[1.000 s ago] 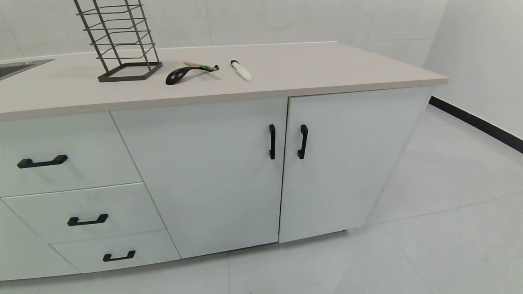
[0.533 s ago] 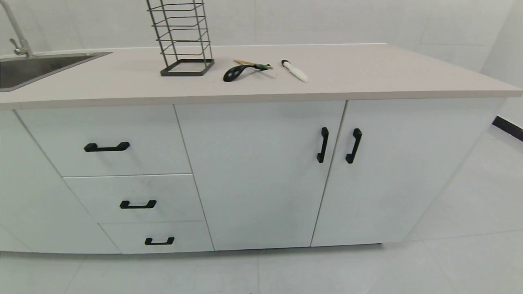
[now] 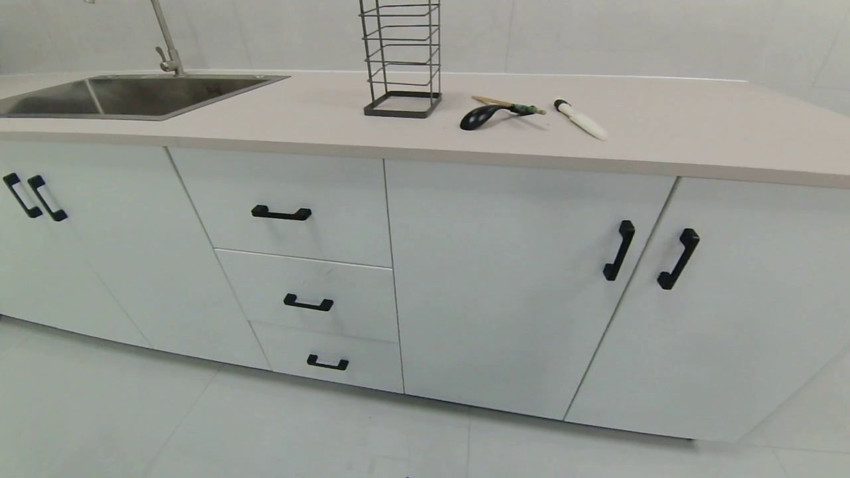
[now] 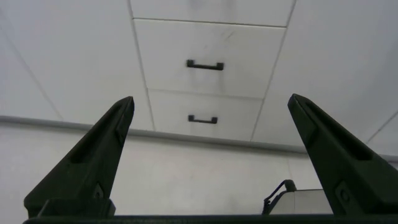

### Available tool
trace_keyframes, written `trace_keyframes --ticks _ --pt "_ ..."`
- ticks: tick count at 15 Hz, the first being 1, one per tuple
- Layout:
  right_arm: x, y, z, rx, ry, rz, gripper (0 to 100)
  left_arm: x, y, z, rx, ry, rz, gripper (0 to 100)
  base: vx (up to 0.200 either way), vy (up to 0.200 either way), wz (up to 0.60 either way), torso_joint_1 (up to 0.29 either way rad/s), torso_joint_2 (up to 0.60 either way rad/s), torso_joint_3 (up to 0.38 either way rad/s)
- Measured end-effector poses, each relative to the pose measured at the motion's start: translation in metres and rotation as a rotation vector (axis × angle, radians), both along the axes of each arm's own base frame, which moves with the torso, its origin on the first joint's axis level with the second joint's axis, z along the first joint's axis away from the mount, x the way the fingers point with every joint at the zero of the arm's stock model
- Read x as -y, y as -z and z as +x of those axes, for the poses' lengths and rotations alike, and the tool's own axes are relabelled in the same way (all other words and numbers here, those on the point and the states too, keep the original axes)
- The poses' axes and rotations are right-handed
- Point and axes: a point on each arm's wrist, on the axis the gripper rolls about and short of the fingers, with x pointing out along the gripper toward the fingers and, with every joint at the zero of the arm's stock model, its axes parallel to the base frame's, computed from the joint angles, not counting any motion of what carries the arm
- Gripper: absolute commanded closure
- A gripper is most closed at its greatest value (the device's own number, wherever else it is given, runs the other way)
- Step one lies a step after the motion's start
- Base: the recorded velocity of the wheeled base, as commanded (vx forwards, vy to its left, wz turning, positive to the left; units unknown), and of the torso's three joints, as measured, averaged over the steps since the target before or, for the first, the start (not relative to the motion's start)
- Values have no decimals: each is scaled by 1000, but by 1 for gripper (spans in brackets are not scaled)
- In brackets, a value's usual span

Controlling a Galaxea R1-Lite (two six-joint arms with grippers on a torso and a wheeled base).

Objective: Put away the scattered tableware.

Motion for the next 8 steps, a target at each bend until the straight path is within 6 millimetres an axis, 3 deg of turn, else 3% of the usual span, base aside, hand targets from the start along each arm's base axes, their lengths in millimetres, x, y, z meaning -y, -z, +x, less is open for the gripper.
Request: trace_keyframes --ticks 2,3,8 --pt "0 0 0 -1 0 0 100 0 0 0 0 0 0 0 0 200 0 0 2 2" --pt "0 0 0 0 0 0 100 0 0 0 0 0 0 0 200 200 0 2 -2 2" --pt "0 0 0 0 -1 0 100 0 0 0 1 0 3 0 200 0 0 2 1 3"
